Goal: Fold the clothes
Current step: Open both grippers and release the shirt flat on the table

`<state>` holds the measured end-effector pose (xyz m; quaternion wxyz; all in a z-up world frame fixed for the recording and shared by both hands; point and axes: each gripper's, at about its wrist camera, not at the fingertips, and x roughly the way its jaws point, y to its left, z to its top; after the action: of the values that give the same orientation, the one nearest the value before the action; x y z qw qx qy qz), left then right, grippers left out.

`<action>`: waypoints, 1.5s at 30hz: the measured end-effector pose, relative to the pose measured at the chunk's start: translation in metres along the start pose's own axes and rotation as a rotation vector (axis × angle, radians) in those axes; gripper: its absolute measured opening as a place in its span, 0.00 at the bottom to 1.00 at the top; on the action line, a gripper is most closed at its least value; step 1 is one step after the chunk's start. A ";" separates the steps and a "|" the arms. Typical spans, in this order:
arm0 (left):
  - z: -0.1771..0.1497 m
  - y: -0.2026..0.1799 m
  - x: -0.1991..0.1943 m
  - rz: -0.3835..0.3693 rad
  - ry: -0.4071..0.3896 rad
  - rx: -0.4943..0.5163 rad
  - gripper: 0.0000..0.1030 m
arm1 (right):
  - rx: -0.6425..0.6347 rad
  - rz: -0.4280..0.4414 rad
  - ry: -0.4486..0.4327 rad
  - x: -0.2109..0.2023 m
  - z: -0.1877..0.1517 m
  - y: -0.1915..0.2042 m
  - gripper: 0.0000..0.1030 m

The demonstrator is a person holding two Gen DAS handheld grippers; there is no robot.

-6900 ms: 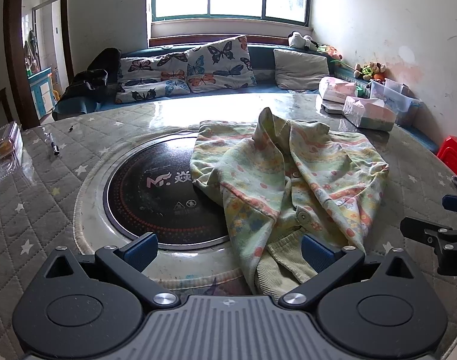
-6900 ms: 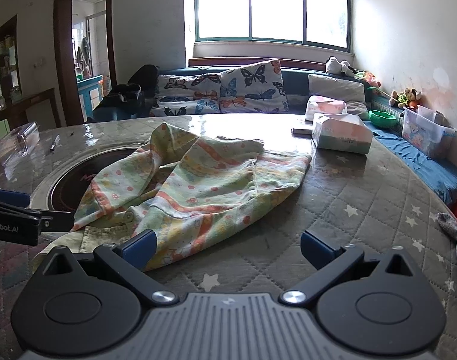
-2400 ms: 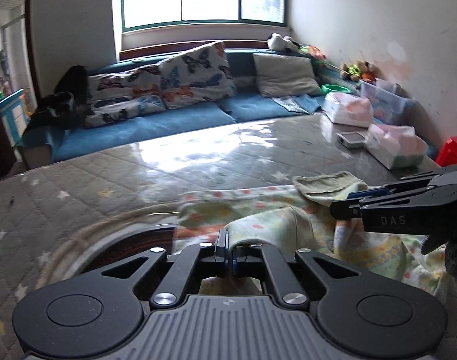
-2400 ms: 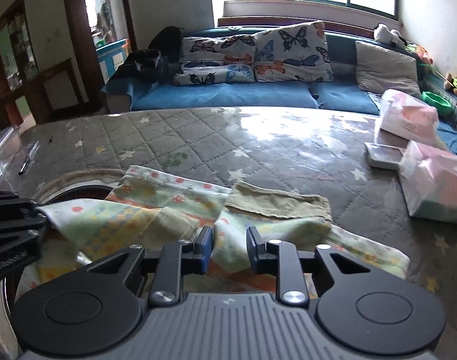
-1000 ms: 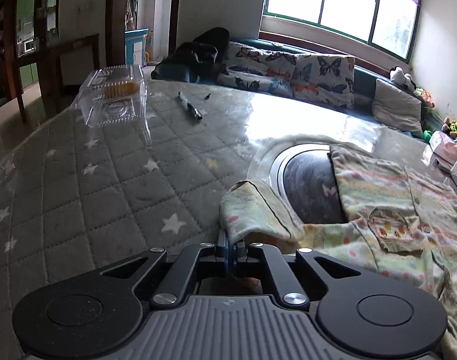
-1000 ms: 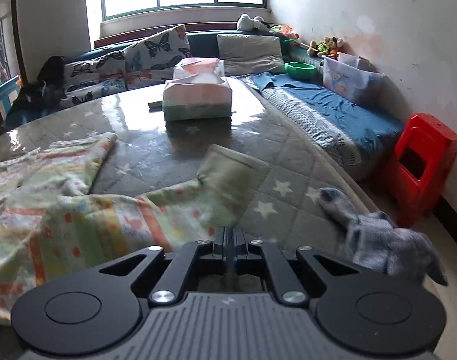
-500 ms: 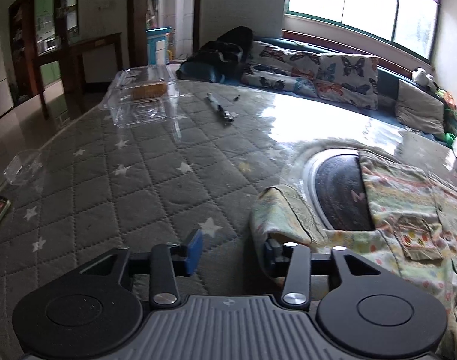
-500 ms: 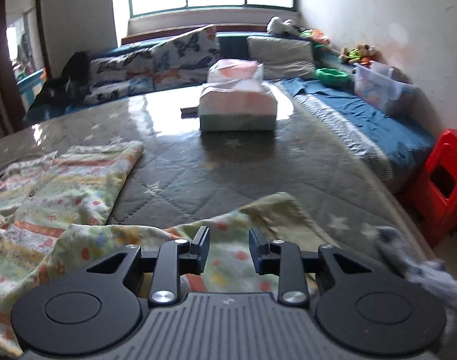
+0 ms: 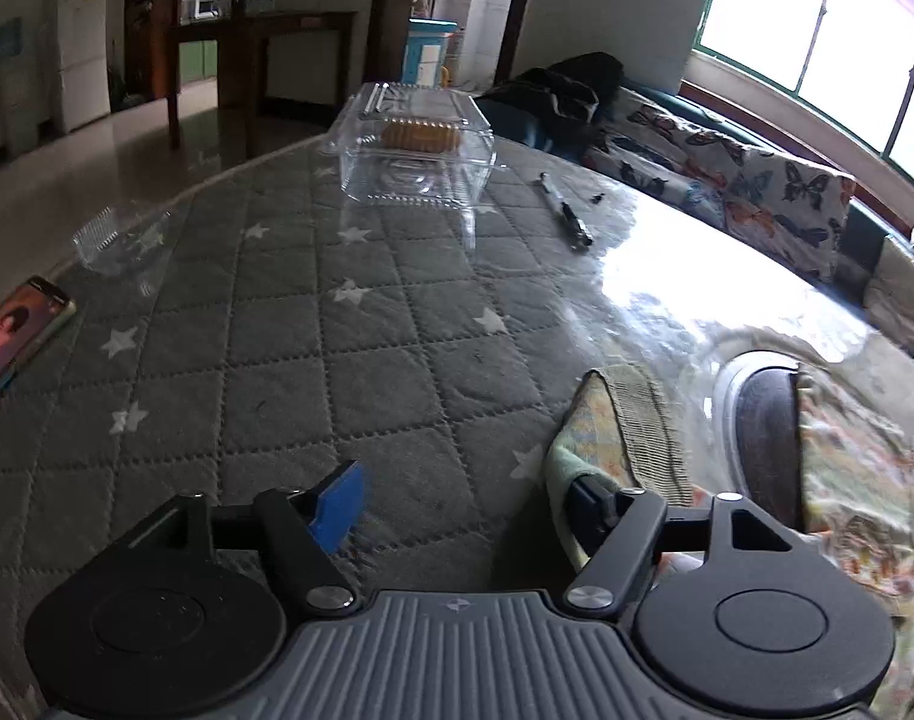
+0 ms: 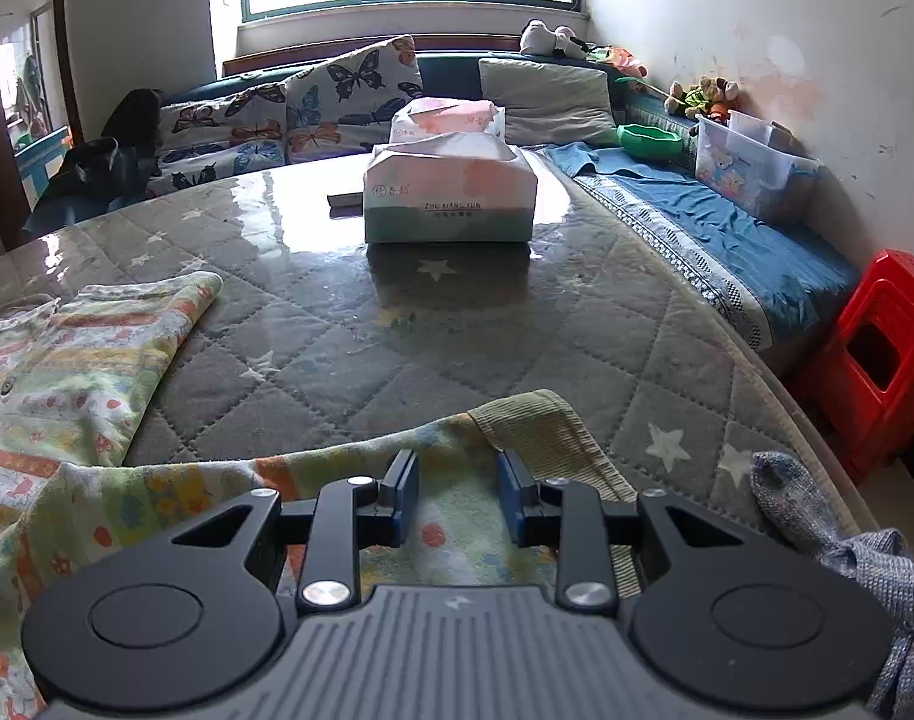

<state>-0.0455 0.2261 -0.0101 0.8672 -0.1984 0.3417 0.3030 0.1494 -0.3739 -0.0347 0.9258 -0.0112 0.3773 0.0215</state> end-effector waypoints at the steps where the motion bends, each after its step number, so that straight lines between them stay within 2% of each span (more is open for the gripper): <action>1: 0.001 0.001 0.002 0.007 -0.001 0.002 0.77 | -0.004 -0.001 -0.001 0.000 0.000 0.000 0.28; 7: 0.004 0.006 0.008 0.063 -0.013 0.005 0.83 | -0.001 -0.001 -0.001 0.001 0.000 0.000 0.28; 11: 0.007 0.011 0.011 0.104 -0.022 0.005 0.84 | -0.002 -0.002 -0.004 0.000 0.000 0.000 0.28; 14: 0.006 0.014 0.013 0.169 -0.029 0.030 0.84 | -0.003 -0.003 -0.004 0.000 0.000 -0.001 0.28; 16: 0.007 0.017 0.011 0.172 -0.031 0.035 0.84 | -0.006 -0.013 -0.005 0.000 -0.001 -0.002 0.28; 21: 0.001 -0.005 -0.007 0.075 -0.055 0.106 0.85 | -0.004 -0.054 -0.001 -0.003 -0.003 -0.009 0.30; 25: -0.013 -0.047 -0.018 -0.050 -0.061 0.238 0.87 | -0.016 -0.082 0.011 -0.004 0.000 -0.007 0.32; 28: -0.027 -0.081 -0.025 -0.152 -0.059 0.339 0.90 | -0.051 -0.074 0.003 -0.012 0.001 0.004 0.38; 30: -0.038 -0.102 -0.028 -0.199 -0.057 0.407 0.91 | -0.070 -0.035 -0.011 -0.020 0.000 0.013 0.42; 32: -0.050 -0.120 -0.030 -0.237 -0.052 0.463 0.92 | -0.109 0.041 -0.024 -0.033 -0.002 0.031 0.49; 35: -0.061 -0.136 -0.031 -0.275 -0.043 0.506 0.92 | -0.169 0.137 -0.036 -0.049 -0.005 0.057 0.56; 39: -0.074 -0.151 -0.032 -0.303 -0.037 0.566 0.94 | -0.270 0.265 -0.050 -0.067 -0.012 0.101 0.59; 45: -0.091 -0.157 -0.034 -0.315 -0.037 0.628 0.96 | -0.408 0.391 -0.019 -0.077 -0.032 0.154 0.60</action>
<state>-0.0046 0.0474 -0.0271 0.9281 0.0334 0.3675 0.0493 0.0648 -0.2233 -0.0042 0.8862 -0.1241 0.3515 0.2750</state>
